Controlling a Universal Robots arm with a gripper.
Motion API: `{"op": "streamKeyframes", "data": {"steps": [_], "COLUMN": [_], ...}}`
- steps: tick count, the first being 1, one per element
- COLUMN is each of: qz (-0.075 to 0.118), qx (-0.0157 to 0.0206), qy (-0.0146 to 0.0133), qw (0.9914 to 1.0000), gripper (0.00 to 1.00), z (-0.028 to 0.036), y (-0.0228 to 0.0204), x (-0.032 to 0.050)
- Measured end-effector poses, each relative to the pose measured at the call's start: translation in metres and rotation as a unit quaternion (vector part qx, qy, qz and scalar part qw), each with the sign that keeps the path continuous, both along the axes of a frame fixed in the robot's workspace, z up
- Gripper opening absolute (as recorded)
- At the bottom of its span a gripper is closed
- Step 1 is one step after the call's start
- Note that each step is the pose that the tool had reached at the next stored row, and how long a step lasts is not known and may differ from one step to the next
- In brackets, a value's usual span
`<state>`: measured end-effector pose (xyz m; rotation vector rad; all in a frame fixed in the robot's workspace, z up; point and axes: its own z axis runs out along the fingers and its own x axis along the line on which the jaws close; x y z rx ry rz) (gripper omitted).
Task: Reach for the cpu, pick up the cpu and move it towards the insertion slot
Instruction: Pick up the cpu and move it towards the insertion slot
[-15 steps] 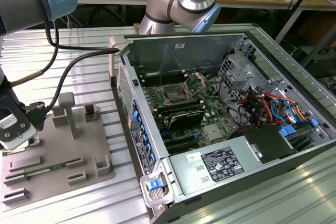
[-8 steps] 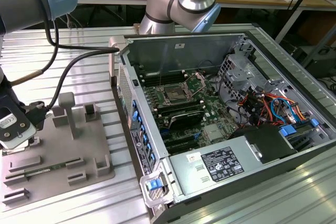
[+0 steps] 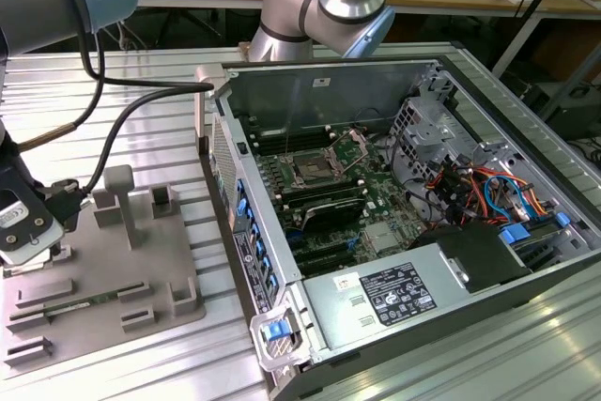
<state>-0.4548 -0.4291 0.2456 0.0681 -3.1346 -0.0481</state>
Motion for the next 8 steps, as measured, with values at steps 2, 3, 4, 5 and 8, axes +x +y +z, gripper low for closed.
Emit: {"op": "streamKeyframes", "data": {"steps": [2, 3, 4, 5, 8], "qz": [0.0, 0.0, 0.0, 0.0, 0.0], "qx": [0.0, 0.0, 0.0, 0.0, 0.0], "qy": [0.0, 0.0, 0.0, 0.0, 0.0], "qw": [1.0, 1.0, 1.0, 1.0, 1.0], "gripper": [0.55, 0.55, 0.55, 0.55, 0.55], "z": [0.0007, 0.0011, 0.0015, 0.0019, 0.003], "y": [0.0, 0.0, 0.0, 0.0, 0.0], "x": [0.0, 0.0, 0.0, 0.0, 0.0001]}}
